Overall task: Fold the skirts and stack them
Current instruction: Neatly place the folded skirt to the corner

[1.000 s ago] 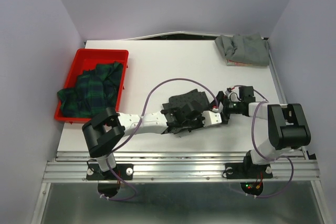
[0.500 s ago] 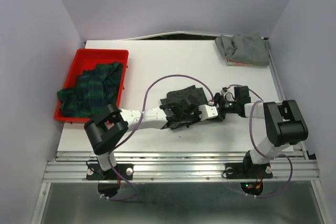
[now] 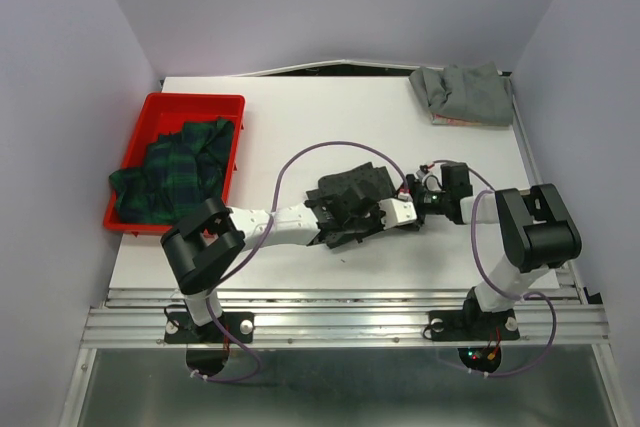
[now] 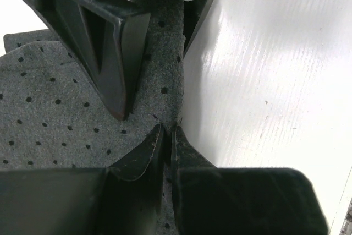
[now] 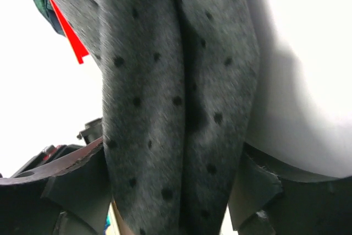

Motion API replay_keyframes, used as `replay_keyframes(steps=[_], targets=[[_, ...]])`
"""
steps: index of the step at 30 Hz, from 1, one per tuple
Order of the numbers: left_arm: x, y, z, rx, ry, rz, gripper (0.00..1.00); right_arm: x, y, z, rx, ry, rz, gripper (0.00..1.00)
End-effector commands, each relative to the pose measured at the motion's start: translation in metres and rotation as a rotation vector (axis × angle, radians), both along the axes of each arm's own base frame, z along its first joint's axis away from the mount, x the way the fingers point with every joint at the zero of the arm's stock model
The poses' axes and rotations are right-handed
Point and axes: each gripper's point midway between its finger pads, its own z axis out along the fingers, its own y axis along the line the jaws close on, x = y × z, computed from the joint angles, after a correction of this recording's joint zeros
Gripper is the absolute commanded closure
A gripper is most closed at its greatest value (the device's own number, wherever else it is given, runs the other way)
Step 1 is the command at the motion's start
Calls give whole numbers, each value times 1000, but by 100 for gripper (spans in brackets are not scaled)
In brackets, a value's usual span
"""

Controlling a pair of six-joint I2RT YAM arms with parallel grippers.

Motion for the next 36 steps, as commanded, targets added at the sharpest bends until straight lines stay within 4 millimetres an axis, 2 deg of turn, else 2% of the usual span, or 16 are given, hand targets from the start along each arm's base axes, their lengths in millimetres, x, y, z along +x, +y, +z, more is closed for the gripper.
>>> replay_keyframes(steps=[1,8,9,10,11,14,15,17,18,20,22,27,31,33,34,36], targets=[[5,-24,34,-116,-22,-23,100,18,2,7,1,-106,-38,30],[5,-26,35,-124,-15,-19,100,29,2,8,-39,-191,-30,56],[5,-26,35,-125,-12,-18,98,31,2,10,-50,-212,-25,68],[6,-25,40,-132,-16,-11,93,36,1,14,-63,-245,-19,74],[7,-22,39,-117,-15,4,78,42,-2,14,-107,-301,-12,82],[16,-13,58,-122,-44,60,60,60,-12,29,-207,-411,-17,93],[19,-5,61,-110,-40,77,51,66,-20,26,-287,-458,-6,97],[20,5,85,-144,-53,88,40,90,-32,38,-414,-581,9,100],[21,14,88,-132,-46,98,30,91,-37,36,-455,-572,27,99],[25,28,109,-149,-54,122,26,102,-44,41,-523,-634,55,99],[27,43,118,-151,-38,141,1,114,-52,49,-598,-684,87,99],[29,64,117,-141,-9,157,1,151,-73,59,-780,-835,185,99],[31,72,110,-152,32,187,1,194,-93,95,-851,-957,165,99],[31,73,108,-155,44,192,1,209,-100,107,-865,-977,154,99],[32,74,106,-154,48,194,1,215,-100,102,-866,-965,165,99],[32,74,104,-161,53,196,1,235,-116,124,-896,-1007,128,99]])
